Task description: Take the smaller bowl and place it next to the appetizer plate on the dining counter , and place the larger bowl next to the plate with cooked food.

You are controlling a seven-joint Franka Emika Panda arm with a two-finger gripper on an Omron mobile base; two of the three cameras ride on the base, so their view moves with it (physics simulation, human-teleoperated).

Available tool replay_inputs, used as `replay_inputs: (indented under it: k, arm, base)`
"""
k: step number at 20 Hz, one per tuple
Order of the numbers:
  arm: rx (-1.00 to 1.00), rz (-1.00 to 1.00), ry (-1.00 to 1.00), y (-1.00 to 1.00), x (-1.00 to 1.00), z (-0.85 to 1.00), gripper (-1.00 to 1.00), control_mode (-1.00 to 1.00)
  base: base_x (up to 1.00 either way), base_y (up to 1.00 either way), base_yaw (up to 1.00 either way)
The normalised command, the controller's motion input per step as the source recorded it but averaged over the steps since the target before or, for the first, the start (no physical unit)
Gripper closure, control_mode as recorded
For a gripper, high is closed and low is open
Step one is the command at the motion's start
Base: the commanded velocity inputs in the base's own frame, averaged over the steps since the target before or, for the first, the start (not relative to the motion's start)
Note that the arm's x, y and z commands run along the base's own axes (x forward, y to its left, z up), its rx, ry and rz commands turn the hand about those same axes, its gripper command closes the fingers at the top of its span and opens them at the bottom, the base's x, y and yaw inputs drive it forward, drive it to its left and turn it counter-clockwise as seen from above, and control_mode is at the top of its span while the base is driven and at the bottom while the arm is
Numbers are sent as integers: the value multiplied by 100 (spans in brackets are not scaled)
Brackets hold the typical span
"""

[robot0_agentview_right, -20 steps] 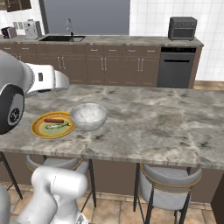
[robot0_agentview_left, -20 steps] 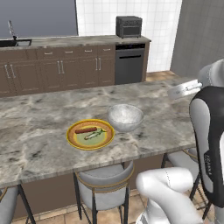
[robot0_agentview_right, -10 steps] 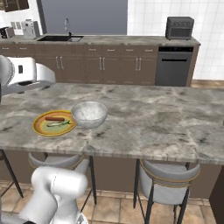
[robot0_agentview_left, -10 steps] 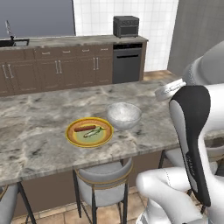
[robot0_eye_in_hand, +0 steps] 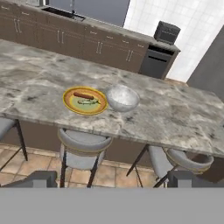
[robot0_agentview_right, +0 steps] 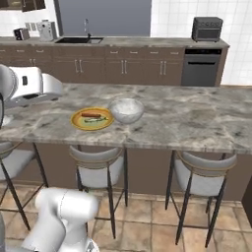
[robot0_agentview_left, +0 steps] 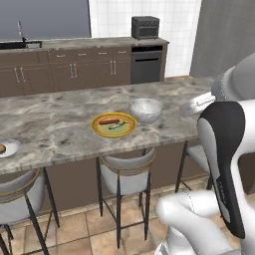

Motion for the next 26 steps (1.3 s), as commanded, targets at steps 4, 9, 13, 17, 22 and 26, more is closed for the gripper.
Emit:
replay_inputs:
  k: [4, 9, 13, 17, 22, 26]
  arm:
    - [0, 0, 0, 0, 0, 0, -100, 100]
    - [0, 0, 0, 0, 0, 0, -100, 100]
    - [0, 0, 0, 0, 0, 0, -100, 100]
    - [0, 0, 0, 0, 0, 0, -100, 100]
    - [0, 0, 0, 0, 0, 0, -100, 100]
    - [0, 0, 0, 0, 0, 0, -100, 100]
  base:
    - [-7, 100, 5]
    - [8, 100, 1]
    - [1, 100, 0]
    - [0, 100, 0]
    - [13, 100, 0]
    - [25, 100, 0]
